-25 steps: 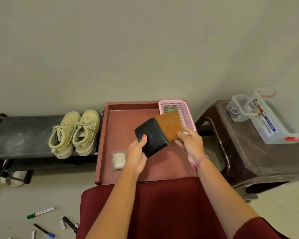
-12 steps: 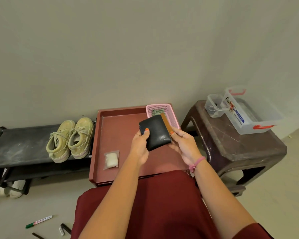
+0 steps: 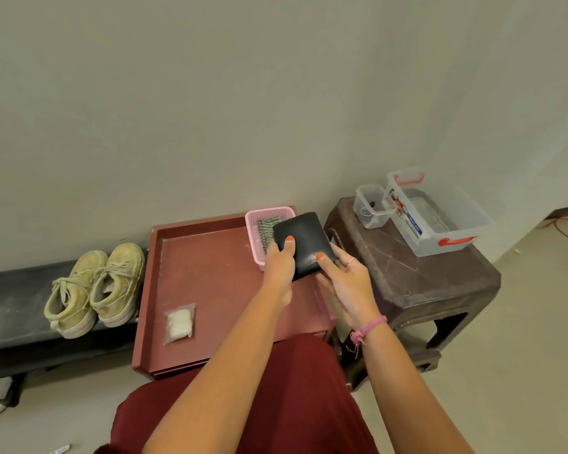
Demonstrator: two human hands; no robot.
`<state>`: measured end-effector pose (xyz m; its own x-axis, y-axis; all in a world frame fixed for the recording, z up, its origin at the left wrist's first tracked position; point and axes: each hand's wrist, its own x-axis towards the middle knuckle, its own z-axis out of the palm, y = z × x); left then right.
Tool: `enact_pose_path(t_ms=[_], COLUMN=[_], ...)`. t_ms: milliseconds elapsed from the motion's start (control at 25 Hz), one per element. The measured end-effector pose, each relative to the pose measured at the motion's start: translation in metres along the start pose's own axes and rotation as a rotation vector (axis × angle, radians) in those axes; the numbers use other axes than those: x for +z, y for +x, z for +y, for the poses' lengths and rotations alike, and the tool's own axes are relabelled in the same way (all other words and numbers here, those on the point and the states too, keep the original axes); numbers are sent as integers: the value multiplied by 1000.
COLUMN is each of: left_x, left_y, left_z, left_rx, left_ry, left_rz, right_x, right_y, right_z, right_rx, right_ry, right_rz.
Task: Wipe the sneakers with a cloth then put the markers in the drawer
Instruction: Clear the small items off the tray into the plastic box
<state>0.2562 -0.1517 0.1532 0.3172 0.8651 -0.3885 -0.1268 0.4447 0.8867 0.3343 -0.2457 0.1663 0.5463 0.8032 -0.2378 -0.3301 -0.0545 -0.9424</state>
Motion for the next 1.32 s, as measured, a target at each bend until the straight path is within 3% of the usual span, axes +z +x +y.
enact_pose_path(t_ms=[400,520,720,880,1200,1320], left_x=[168,201,217,221,231,238], left_y=[21,23,47,72,94,99], left_z=[0,-2,-37,-60,-72,-73], left_rx=[21,82,390,553,781,791], left_ry=[120,448,1036,1339,1446,1429], left_rz=[-446,-464,-598,-622,-607,-635], right_x=[-149,-186,-227,-232,-236,-243], right_y=[61,93,164,208,260,268], right_z=[-100,-127,-143,-134,-103,-99], right_rx=[-40,-40,94,214,504,492], right_ry=[151,134,75,-9,-42,-80], right_rz=[256,334,501,543,527,552])
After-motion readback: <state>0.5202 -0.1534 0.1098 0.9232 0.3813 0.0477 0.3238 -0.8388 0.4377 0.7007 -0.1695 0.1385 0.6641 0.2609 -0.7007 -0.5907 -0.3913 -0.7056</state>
